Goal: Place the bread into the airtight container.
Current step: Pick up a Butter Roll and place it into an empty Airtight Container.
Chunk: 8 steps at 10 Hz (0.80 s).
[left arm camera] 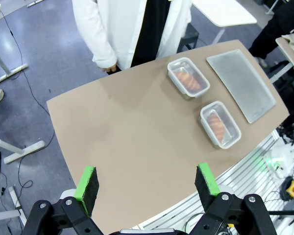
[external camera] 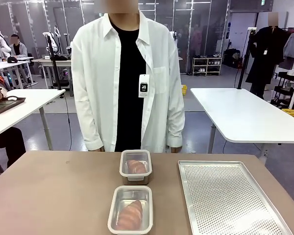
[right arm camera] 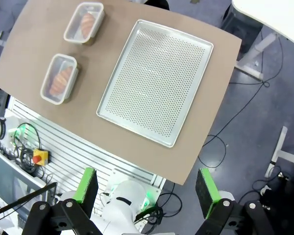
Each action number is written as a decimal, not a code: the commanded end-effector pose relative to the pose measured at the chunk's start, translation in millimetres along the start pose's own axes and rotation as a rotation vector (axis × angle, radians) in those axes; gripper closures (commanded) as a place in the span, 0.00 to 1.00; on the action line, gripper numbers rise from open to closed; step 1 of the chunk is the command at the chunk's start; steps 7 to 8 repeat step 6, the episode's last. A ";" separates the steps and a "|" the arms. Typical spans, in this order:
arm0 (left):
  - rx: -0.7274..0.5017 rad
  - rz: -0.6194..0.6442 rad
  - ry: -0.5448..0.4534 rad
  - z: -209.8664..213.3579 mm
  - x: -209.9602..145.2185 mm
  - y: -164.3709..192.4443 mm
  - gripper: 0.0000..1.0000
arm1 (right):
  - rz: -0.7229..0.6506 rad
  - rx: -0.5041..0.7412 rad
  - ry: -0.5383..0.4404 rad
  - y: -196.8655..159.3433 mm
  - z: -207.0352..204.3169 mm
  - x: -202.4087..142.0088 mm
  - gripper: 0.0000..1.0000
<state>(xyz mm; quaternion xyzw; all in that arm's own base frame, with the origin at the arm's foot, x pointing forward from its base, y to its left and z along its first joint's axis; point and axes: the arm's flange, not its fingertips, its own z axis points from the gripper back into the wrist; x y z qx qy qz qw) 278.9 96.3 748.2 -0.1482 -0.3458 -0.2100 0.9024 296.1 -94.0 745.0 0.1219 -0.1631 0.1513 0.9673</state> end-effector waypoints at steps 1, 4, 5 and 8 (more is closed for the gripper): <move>-0.011 -0.013 -0.005 1.2 0.7 -0.9 0.00 | 0.004 -0.004 -0.013 1.3 -2.0 -1.4 0.00; -0.011 -0.013 -0.005 1.2 0.7 -0.9 0.00 | 0.004 -0.004 -0.013 1.3 -2.0 -1.4 0.00; -0.011 -0.013 -0.005 1.2 0.7 -0.9 0.00 | 0.004 -0.004 -0.013 1.3 -2.0 -1.4 0.00; -0.011 -0.013 -0.005 1.2 0.7 -0.9 0.00 | 0.004 -0.004 -0.013 1.3 -2.0 -1.4 0.00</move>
